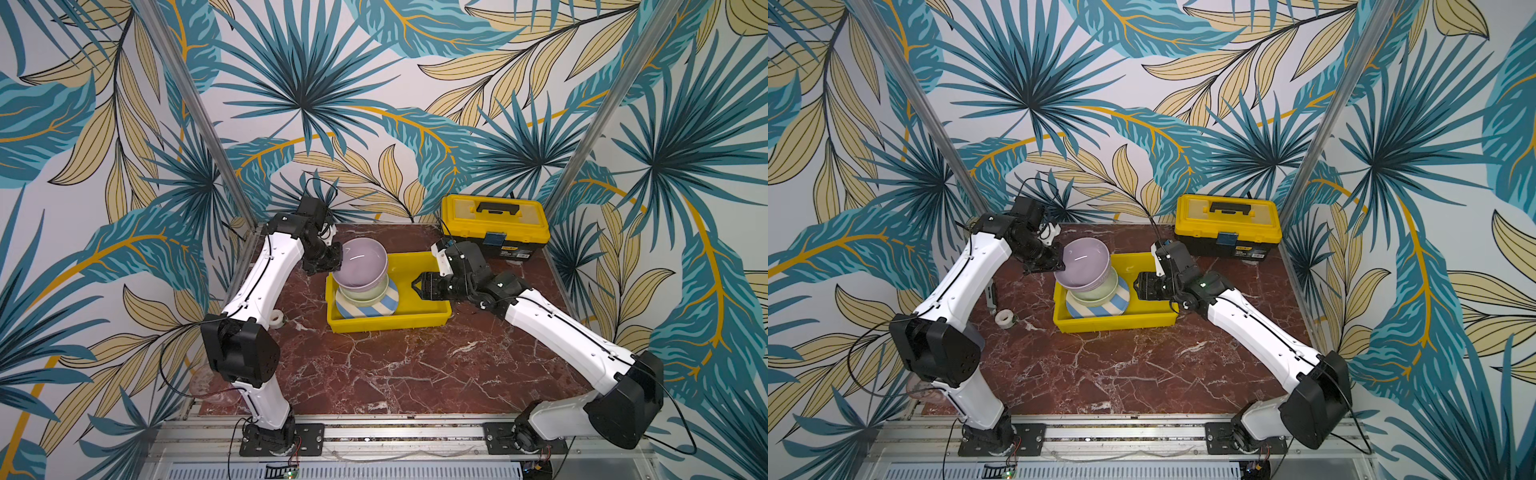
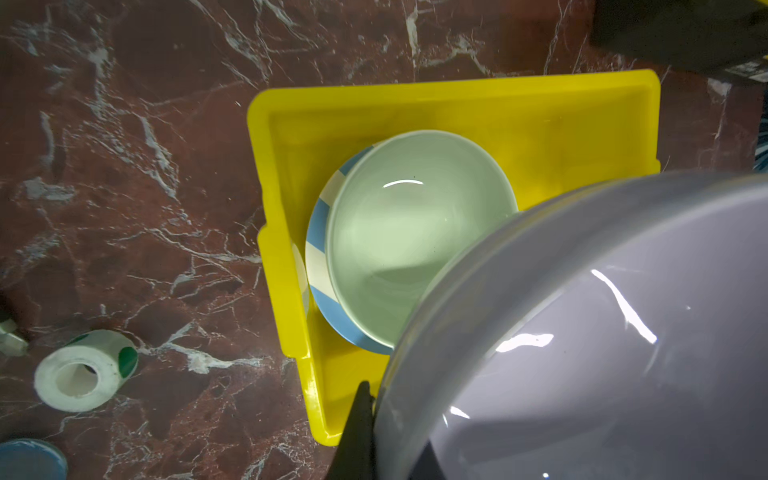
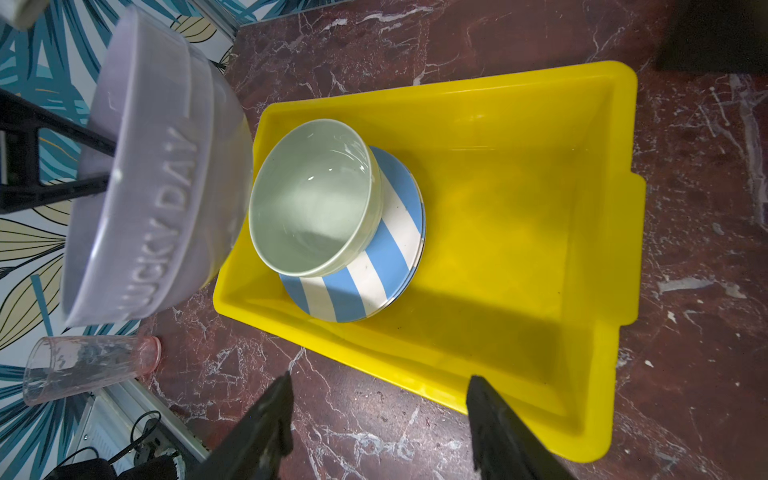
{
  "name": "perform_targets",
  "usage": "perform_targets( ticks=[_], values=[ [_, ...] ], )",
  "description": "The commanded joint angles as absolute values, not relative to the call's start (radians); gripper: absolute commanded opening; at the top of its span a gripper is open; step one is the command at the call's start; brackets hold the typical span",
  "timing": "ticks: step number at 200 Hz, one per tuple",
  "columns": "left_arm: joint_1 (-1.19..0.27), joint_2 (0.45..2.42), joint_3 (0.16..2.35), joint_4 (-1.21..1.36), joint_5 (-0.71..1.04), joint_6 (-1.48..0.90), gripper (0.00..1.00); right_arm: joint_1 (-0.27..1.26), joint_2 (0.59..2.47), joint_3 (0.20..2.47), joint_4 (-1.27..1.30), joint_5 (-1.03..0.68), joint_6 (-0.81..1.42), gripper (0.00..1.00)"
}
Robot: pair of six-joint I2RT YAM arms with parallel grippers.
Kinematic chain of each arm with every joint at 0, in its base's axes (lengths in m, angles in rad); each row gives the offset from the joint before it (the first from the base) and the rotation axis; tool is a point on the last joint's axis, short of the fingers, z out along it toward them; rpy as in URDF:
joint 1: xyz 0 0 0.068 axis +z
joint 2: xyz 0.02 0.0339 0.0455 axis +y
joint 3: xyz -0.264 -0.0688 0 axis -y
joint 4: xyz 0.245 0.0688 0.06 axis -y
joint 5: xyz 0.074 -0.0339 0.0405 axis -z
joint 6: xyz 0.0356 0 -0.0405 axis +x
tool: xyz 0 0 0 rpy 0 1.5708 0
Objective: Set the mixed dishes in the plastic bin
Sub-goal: 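Lift the lavender bowl with the left gripper and carry it over the bin, then lower the lavender bowl into the pale green bowl with the left gripper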
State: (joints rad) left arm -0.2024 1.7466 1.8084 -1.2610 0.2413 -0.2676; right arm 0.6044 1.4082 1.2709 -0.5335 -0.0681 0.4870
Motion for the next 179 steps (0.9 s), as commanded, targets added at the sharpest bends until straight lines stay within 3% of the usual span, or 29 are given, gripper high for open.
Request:
perform_targets(
  ticks=[1,179],
  values=[
    [-0.208,1.722,1.809,-1.226,0.256,-0.304,0.00,0.603,1.385,1.250,-0.556,-0.051,0.492,0.68],
    [-0.257,1.913,1.905,-1.222,0.097,-0.378,0.00,0.604,1.476,1.301,-0.551,-0.068,0.448,0.68]
  ],
)
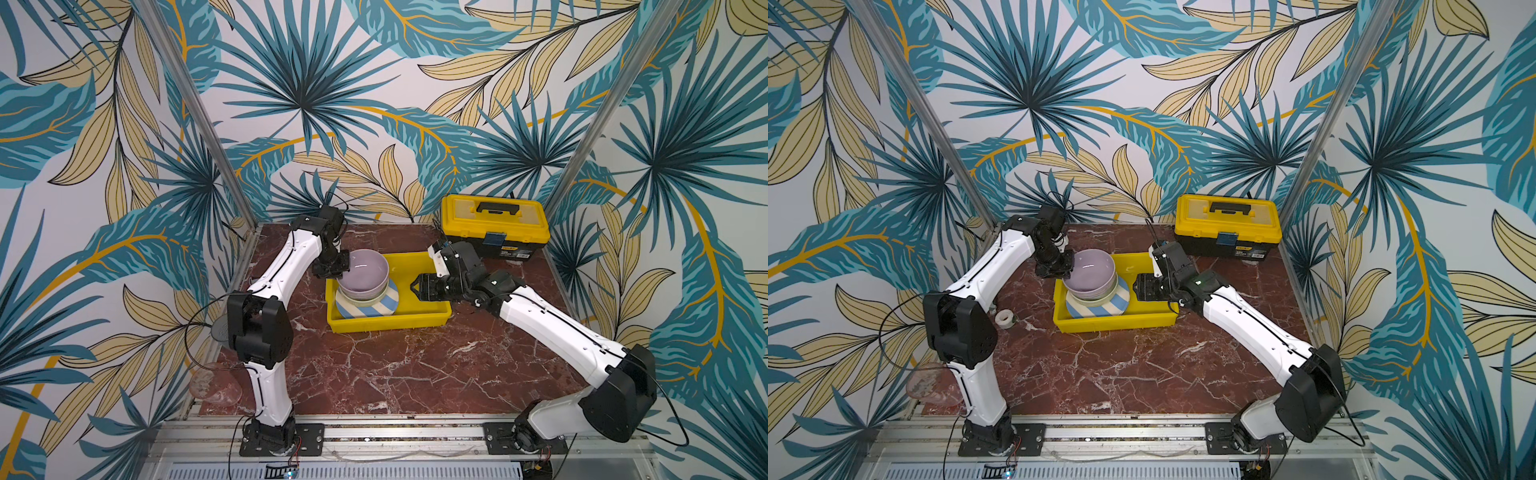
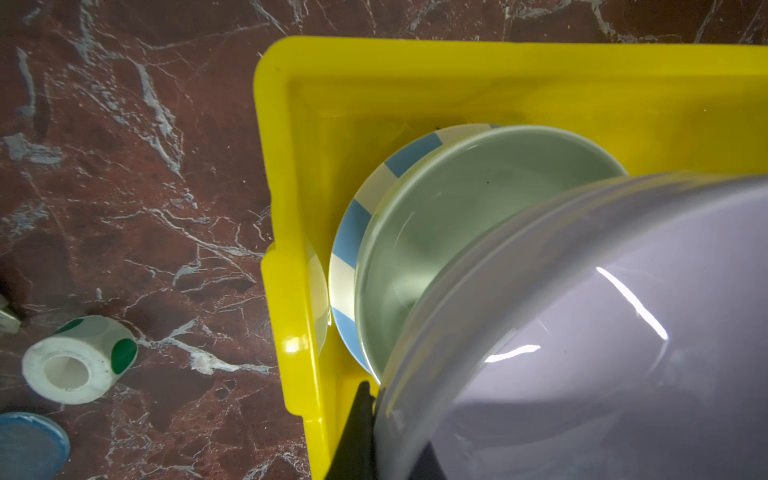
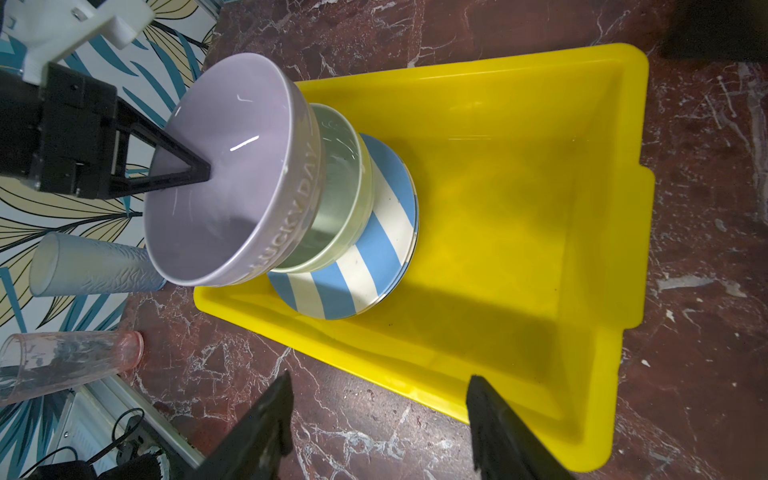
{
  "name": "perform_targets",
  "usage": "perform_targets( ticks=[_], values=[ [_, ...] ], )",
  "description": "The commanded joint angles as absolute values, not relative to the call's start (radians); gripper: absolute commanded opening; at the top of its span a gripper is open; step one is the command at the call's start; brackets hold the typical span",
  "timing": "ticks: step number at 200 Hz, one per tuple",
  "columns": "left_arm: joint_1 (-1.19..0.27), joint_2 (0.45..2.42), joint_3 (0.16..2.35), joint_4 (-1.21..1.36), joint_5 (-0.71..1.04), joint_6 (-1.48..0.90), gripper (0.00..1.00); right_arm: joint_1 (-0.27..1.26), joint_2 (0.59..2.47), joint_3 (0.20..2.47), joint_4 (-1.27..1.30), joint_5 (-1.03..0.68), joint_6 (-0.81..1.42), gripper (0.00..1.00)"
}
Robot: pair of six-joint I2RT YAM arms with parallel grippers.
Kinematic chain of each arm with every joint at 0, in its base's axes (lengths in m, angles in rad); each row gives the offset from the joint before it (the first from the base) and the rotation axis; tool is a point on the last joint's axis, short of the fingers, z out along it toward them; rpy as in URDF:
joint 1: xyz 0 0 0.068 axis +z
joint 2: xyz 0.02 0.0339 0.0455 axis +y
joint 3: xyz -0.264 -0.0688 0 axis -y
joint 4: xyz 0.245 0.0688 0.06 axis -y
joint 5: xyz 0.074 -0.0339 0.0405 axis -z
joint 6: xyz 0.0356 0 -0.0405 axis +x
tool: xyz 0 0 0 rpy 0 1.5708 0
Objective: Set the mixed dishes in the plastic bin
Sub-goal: 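Lower the lavender bowl into the pale green bowl with the left gripper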
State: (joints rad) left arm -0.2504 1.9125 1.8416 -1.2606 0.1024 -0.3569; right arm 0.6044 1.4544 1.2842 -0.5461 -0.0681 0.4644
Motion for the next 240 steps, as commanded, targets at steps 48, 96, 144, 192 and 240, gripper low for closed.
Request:
perform_targets(
  ticks=[48,96,144,192,240],
  values=[
    [-0.261,1.947,1.912,-1.223,0.074,-0.380,0.00,0.602,1.478,1.301,-0.552,-0.065,0.439,0.68],
    [-0.264,1.966,1.912,-1.223,0.075,-0.375,0.00,0.602,1.477,1.296,-0.551,-0.065,0.441,0.68],
    [-0.266,1.975,1.913,-1.223,0.081,-0.368,0.00,0.601,1.479,1.297,-0.548,-0.065,0.443,0.68],
    [-0.267,1.988,1.911,-1.215,0.078,-0.360,0.01,0.601,1.483,1.296,-0.545,-0.066,0.455,0.68],
    [-0.267,1.993,1.909,-1.214,0.077,-0.359,0.05,0.601,1.482,1.296,-0.541,-0.066,0.457,0.68]
  ],
)
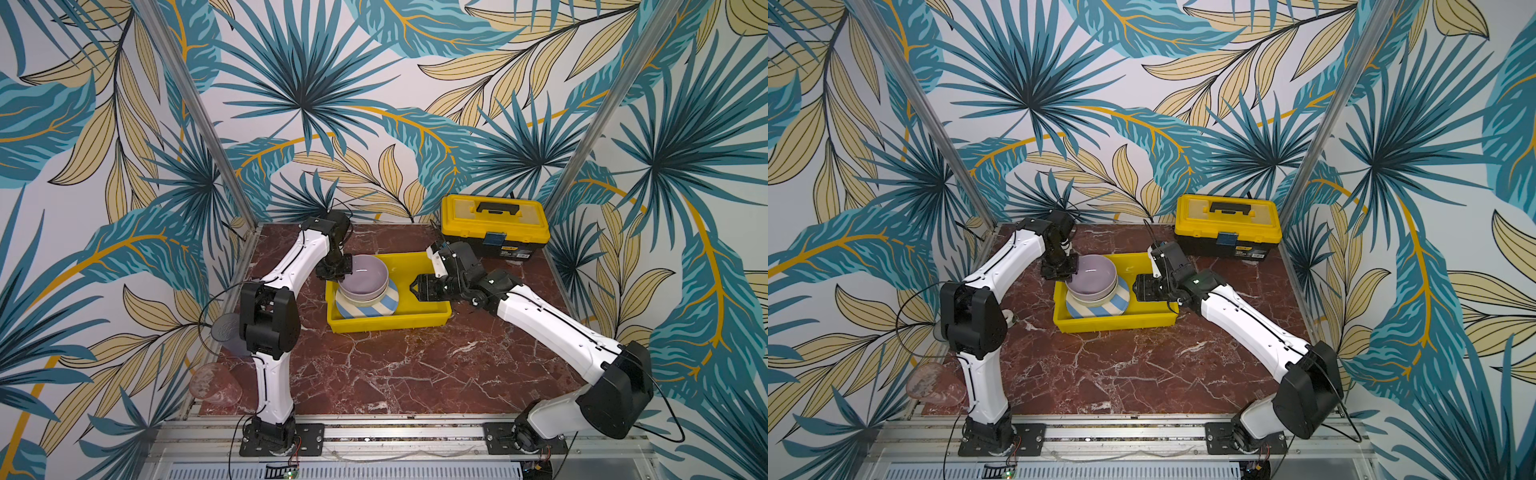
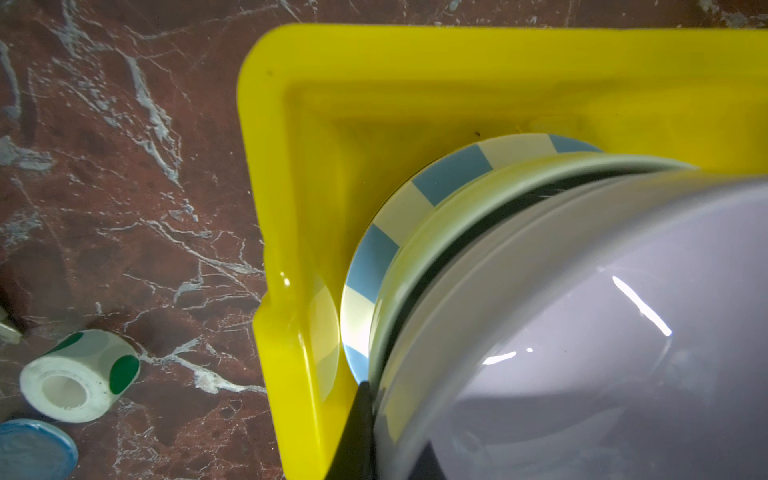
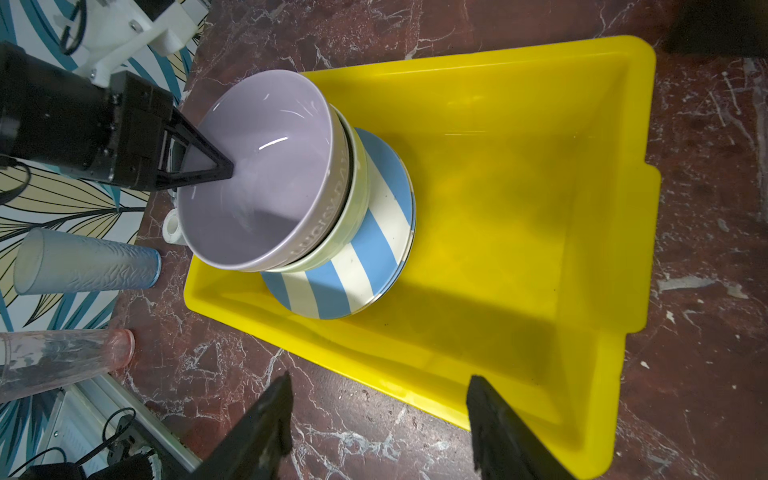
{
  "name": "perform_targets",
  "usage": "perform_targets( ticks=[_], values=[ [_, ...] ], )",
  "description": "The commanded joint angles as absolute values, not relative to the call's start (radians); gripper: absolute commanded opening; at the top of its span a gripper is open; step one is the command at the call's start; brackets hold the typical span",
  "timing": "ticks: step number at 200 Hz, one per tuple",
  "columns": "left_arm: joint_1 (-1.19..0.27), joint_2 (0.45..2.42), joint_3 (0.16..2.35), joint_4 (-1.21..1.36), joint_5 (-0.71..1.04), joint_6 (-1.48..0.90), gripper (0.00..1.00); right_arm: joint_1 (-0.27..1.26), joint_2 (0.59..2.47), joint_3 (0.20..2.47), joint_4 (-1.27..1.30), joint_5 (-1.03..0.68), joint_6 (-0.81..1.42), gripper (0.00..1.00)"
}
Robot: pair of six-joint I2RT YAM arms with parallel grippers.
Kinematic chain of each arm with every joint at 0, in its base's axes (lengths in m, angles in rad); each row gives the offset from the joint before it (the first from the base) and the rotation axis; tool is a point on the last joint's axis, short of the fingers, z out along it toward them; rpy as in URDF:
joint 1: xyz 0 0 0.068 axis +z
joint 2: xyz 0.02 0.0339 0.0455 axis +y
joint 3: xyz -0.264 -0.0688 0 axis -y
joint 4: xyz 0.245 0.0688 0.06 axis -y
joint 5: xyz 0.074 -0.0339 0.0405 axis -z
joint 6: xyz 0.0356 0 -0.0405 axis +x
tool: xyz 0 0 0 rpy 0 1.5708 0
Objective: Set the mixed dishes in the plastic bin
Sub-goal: 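Lower the lavender bowl into the pale green bowl with the left gripper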
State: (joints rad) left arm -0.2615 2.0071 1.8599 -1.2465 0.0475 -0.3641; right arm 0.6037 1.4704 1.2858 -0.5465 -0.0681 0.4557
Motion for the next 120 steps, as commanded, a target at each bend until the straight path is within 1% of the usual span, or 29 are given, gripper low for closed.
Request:
perform_targets(
  ticks=[1,120],
  values=[
    [-0.267,1.994,1.909,-1.214,0.075,-0.359,0.05,0.601,1.483,1.296,-0.541,-0.066,0.457,0.68],
    [-0.266,1.995,1.905,-1.214,0.091,-0.353,0.20,0.601,1.483,1.296,-0.541,-0.067,0.462,0.68]
  ],
)
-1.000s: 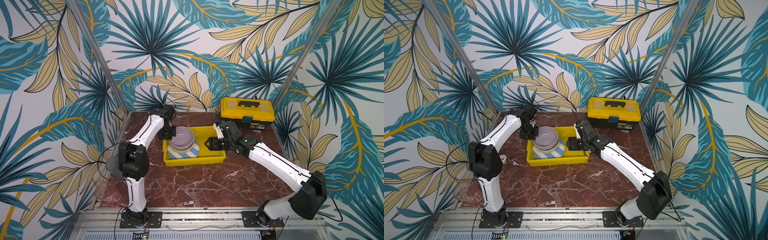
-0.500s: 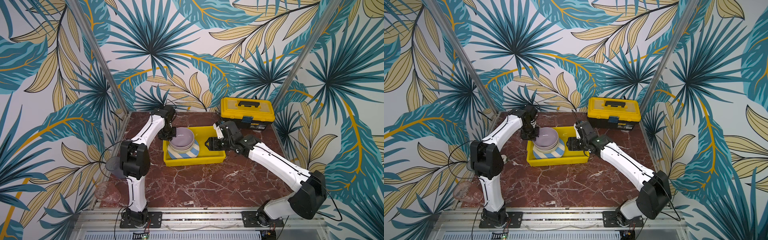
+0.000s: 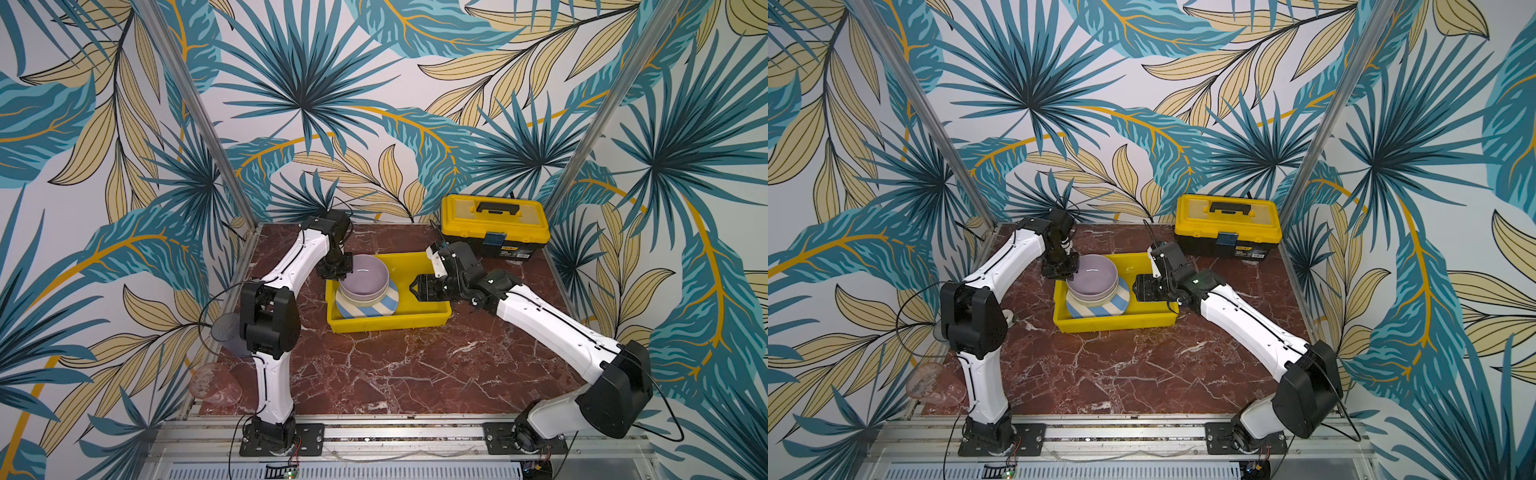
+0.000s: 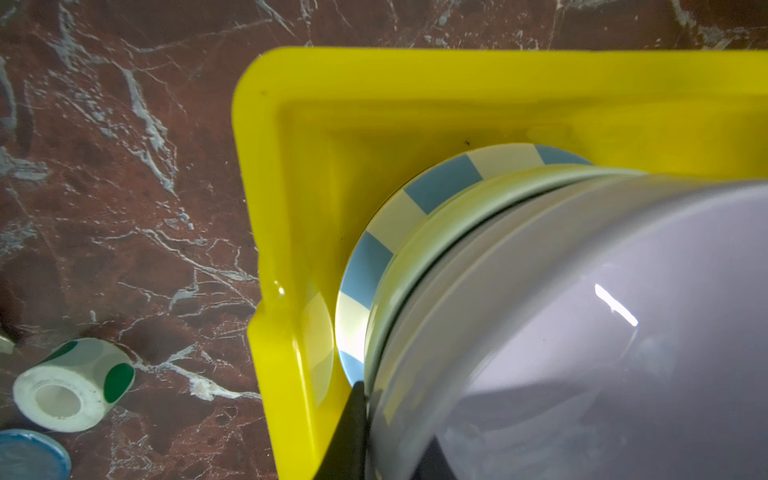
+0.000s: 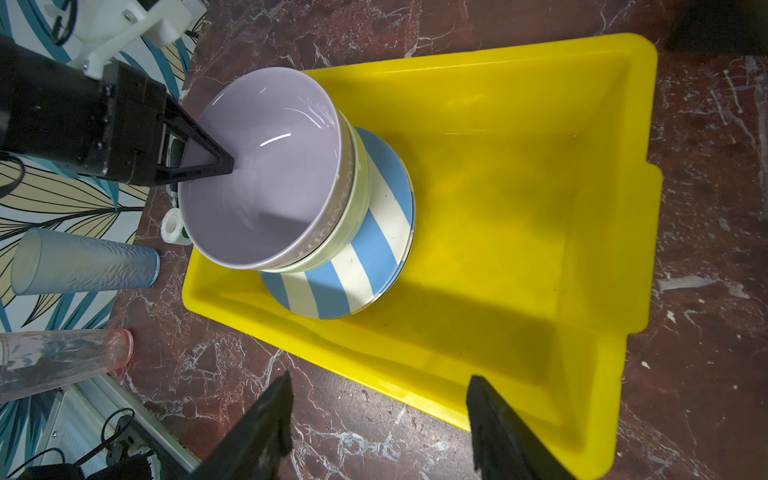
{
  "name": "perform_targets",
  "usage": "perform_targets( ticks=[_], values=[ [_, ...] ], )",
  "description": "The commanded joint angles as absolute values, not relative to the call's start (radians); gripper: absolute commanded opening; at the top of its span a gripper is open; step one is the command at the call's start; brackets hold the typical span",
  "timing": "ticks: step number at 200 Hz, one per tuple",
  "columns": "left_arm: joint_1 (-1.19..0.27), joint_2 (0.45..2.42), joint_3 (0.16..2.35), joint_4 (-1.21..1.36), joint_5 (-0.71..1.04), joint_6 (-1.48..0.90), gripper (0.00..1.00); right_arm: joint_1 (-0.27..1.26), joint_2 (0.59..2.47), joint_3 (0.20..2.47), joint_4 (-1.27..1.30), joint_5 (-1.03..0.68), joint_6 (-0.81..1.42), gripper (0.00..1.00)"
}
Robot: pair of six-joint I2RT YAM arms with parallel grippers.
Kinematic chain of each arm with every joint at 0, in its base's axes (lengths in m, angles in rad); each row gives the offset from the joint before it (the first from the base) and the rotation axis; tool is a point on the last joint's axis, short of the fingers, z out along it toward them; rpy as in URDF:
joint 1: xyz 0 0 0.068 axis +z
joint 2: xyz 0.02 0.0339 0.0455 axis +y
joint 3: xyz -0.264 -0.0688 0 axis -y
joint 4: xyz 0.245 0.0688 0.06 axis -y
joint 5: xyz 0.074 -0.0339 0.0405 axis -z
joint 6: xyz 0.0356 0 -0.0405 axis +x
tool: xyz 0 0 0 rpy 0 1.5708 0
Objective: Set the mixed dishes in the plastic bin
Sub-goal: 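Lower the lavender bowl into the pale green bowl with the left gripper, then open the left gripper to release the lavender bowl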
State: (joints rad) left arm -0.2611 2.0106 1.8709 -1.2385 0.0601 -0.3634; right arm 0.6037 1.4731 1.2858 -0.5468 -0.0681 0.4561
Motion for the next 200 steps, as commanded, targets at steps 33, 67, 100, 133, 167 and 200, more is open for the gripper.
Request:
perform_targets(
  ticks=[33,67,100,133,167,200],
  values=[
    [-0.266,1.990,1.901,-1.212,0.097,-0.351,0.21,0.601,1.482,1.296,-0.541,-0.068,0.462,0.68],
    [-0.266,1.977,1.899,-1.215,0.098,-0.350,0.23,0.601,1.484,1.296,-0.541,-0.072,0.462,0.68],
    [-0.267,1.958,1.898,-1.217,0.091,-0.350,0.27,0.601,1.486,1.298,-0.537,-0.077,0.466,0.68],
    [-0.266,1.938,1.890,-1.217,0.079,-0.351,0.27,0.602,1.488,1.302,-0.535,-0.081,0.466,0.68],
    [-0.266,1.919,1.877,-1.217,0.068,-0.351,0.26,0.601,1.488,1.304,-0.535,-0.087,0.469,0.68],
    [-0.266,1.902,1.868,-1.217,0.061,-0.348,0.21,0.601,1.491,1.308,-0.534,-0.090,0.474,0.68]
  ],
)
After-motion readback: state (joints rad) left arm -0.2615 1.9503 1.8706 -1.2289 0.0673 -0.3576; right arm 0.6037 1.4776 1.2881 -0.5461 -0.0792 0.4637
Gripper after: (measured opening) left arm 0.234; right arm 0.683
